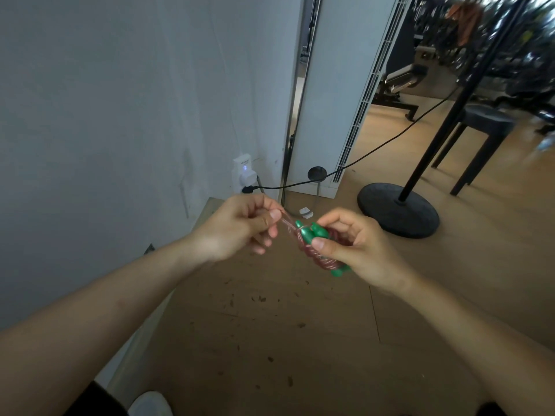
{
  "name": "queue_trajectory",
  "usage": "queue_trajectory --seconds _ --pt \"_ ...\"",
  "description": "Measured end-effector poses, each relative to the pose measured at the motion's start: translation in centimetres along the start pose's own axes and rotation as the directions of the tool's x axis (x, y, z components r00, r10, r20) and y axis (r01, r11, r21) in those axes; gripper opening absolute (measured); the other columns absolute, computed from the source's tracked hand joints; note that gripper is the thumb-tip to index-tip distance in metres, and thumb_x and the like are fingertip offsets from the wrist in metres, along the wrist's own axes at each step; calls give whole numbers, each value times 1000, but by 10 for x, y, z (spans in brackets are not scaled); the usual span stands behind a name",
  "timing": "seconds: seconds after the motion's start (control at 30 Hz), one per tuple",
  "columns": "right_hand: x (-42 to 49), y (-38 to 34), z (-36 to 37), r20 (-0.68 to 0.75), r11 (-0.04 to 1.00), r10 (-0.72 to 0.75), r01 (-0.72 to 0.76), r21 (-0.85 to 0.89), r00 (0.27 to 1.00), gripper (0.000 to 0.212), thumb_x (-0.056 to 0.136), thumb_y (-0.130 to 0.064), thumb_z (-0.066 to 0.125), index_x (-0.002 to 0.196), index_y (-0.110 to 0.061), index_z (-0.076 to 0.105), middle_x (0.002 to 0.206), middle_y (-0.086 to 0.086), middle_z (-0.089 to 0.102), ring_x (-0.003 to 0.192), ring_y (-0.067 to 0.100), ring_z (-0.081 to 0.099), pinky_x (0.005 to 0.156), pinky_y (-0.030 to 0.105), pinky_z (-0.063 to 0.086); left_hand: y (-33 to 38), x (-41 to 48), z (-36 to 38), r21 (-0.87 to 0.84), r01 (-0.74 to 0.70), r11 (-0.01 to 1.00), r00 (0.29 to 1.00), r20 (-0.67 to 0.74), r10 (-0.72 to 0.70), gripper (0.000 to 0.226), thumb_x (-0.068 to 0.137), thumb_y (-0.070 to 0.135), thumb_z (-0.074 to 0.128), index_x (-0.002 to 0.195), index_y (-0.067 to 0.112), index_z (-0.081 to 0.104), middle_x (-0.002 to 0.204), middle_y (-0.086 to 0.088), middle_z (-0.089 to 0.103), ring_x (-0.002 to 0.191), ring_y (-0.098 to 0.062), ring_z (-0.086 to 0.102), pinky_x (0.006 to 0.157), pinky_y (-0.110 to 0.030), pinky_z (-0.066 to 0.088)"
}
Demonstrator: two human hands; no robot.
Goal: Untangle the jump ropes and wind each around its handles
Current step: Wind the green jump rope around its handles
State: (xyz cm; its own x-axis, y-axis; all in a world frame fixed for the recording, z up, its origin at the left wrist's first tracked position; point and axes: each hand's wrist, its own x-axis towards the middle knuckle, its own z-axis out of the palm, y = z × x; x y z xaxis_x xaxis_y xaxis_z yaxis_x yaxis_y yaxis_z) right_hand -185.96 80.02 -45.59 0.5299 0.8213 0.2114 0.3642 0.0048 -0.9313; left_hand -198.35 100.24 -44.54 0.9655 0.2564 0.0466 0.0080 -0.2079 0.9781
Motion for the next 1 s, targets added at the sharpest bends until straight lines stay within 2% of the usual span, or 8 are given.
queue_trajectory --seconds 0.1,0.23,0.37,0.47,0.53,0.73,0.9,1.0 --pt "1 4 5 16 985 137 -138 108 990 22 87 -14 68 105 -6 61 101 9 74 89 24 72 69 28 56 -7 2 8 88 -78 993 992 -93 86 15 102 14 53 91 20 61 78 7 60 73 -6 54 65 -21 48" --pt "0 7 17 -1 900 290 -273 339 957 27 94 -9 60 120 -17 61 111 12 69 86 35 71 60 40 59 -6 2 15 69 -210 975 975 -56 214 9 98 14 56 92 18 61 82 1 58 76 -10 54 68 -23 49" --pt "3 10 20 -19 884 287 -257 390 958 32 96 -6 56 123 -22 64 123 10 64 101 38 65 72 46 60 -9 4 21 -48 -205 978 972 -131 197 9 100 13 54 97 9 61 94 -14 67 86 -19 62 80 -33 55" --pt "4 15 19 -55 942 234 -212 262 971 24 94 -7 61 113 -21 66 116 8 66 106 33 64 84 47 59 -7 5 24 -150 -180 972 975 -161 156 12 99 7 50 97 3 61 89 -9 71 84 -16 68 80 -26 57" --pt "2 15 18 -35 967 201 -193 165 979 33 89 -9 69 116 -28 64 116 7 65 110 28 64 94 45 56 -6 5 23 -170 -163 972 979 -151 138 12 99 5 50 95 4 61 83 -4 72 81 -14 69 79 -24 58" --pt "3 4 10 103 944 203 -222 244 974 44 83 -34 69 126 -28 63 121 2 67 117 16 62 101 46 50 -1 3 22 -121 -128 984 989 -90 117 10 98 5 52 94 7 62 80 0 73 81 -14 70 82 -27 58" --pt "4 5 16 -13 982 117 -114 153 993 27 87 -12 72 113 -7 68 108 9 73 107 19 68 96 33 53 0 2 30 -92 -126 988 990 -74 120 8 95 2 57 95 3 64 86 -9 71 84 -18 71 83 -33 60" --pt "5 8 15 -76 990 91 -82 114 993 22 84 -4 74 105 -3 70 103 10 74 102 20 70 92 30 56 -1 2 33 -131 -87 988 990 -120 71 9 98 2 54 97 0 62 85 -12 69 81 -18 70 78 -29 59"
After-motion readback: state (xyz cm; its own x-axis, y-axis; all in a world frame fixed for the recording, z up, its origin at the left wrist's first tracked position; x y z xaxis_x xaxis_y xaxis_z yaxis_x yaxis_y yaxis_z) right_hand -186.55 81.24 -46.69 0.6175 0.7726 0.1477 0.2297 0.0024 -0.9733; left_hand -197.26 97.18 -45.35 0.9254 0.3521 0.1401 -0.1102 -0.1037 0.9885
